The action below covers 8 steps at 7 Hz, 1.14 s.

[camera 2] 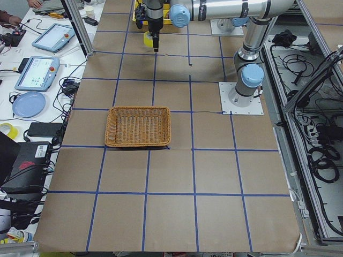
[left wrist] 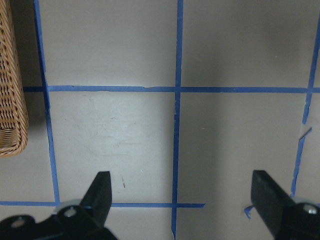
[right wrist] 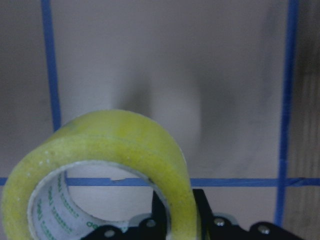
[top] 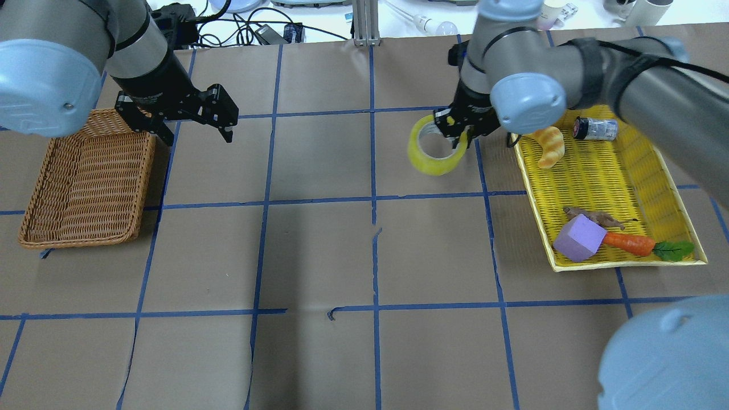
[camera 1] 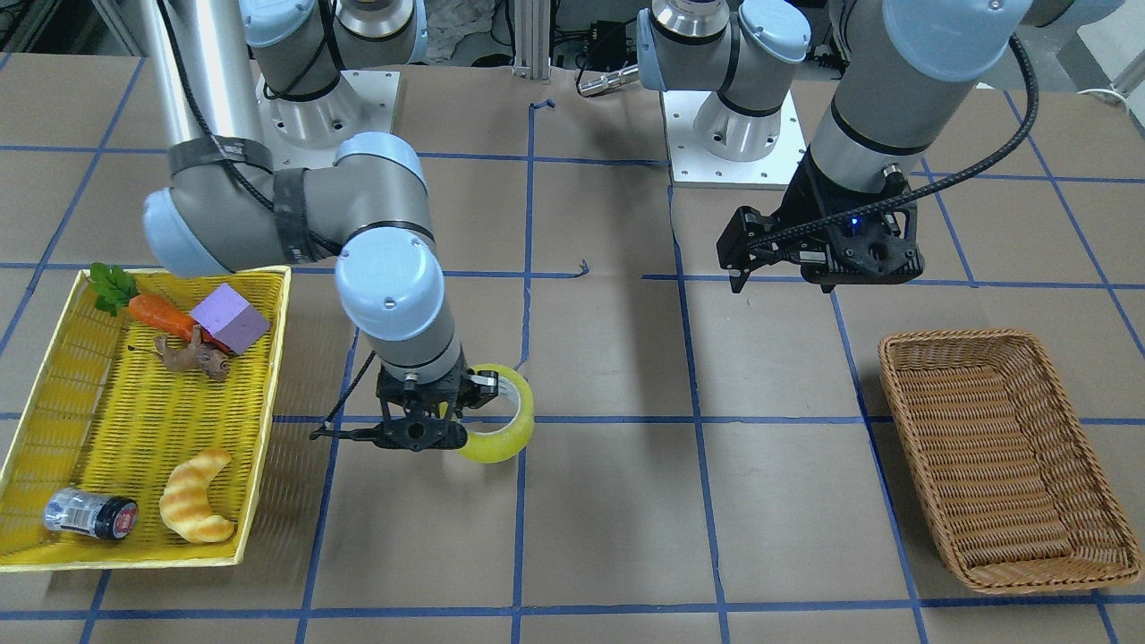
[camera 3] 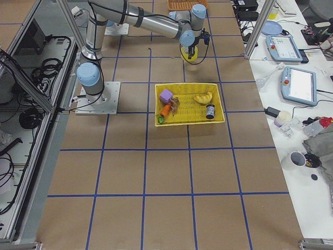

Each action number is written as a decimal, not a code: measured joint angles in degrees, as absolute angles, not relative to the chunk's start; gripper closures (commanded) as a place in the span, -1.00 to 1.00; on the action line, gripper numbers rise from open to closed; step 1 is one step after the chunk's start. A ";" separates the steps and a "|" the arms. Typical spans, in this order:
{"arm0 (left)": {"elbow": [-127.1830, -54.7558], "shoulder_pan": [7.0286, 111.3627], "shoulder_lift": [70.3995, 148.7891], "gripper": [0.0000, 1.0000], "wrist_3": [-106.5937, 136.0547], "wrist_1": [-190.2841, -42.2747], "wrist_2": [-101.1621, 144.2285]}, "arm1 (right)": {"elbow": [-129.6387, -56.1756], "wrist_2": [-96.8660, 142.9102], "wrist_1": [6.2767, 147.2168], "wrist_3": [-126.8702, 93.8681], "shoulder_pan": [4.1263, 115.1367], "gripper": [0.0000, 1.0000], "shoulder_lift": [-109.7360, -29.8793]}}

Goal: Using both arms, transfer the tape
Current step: 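Lift the tape roll out and carry it toward the table center, then set the tape roll down on the table and open the right gripper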

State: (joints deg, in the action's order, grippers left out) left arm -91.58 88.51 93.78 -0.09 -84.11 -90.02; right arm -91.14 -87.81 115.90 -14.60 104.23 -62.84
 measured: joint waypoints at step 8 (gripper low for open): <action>-91.90 88.68 93.79 -1.00 0.44 -84.03 -89.69 | -90.30 -89.98 116.45 -16.72 106.80 -1.00 -66.69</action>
State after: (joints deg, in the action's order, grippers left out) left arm -91.90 88.68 93.79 0.44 -84.03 -89.69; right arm -90.30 -89.98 116.45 -16.72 106.80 -66.69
